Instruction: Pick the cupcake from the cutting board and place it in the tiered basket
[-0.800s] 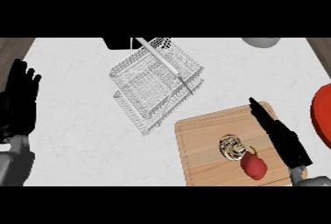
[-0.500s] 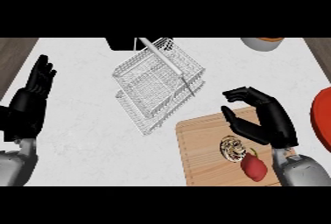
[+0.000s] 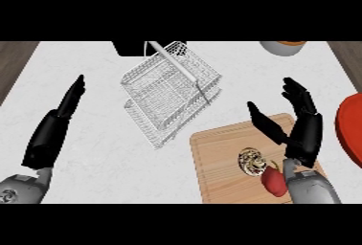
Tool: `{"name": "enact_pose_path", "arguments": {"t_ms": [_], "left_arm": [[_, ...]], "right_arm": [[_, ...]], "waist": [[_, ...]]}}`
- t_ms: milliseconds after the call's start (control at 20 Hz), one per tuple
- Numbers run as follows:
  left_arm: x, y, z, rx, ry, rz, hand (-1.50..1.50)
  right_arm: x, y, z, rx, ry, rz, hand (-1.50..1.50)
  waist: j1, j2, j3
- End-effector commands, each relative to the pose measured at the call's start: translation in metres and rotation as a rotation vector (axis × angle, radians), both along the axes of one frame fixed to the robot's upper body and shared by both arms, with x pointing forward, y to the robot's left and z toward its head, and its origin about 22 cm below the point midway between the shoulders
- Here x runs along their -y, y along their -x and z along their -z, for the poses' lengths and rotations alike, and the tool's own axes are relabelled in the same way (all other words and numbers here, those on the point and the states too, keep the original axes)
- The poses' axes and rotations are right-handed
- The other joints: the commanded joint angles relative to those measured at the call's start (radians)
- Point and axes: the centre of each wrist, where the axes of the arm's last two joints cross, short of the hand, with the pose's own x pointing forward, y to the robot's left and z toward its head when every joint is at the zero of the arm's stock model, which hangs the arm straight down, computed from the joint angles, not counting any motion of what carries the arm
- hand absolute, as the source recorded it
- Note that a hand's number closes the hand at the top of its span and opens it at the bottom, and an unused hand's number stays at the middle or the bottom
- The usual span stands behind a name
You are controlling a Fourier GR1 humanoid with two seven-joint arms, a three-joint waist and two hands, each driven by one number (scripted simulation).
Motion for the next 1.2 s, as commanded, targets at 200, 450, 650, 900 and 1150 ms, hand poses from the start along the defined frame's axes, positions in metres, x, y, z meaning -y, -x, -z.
{"name": "enact_pose_path", "arguments": {"t_ms": [200, 450, 650, 900, 1150], "left_arm": [[0.008, 0.010, 0.012, -0.011, -0.040, 0.029, 0.00], [0.007, 0.008, 0.009, -0.007, -0.043, 0.038, 0.00], [0.003, 0.009, 0.011, 0.010, -0.046, 0.031, 0.00], [0.006, 0.011, 0.012, -0.004, -0.033, 0.035, 0.00], [-0.001, 0.008, 0.014, -0.001, -0.052, 0.038, 0.00]], "right_arm": [[-0.006, 0.013, 0.009, -0.475, 0.183, 0.001, -1.50], [-0.008, 0.012, 0.002, -0.802, 0.391, -0.012, -1.50], [-0.029, 0.010, -0.021, -0.974, 0.471, 0.040, -1.50], [-0.056, -0.001, -0.048, -1.046, 0.479, 0.075, -1.50], [-0.083, -0.017, -0.045, -1.072, 0.471, 0.088, -1.50]], "waist": [[-0.004, -0.007, -0.008], [-0.001, -0.012, -0.014], [0.004, -0.015, -0.012], [0.013, -0.011, -0.007], [0.010, -0.003, -0.005]]}}
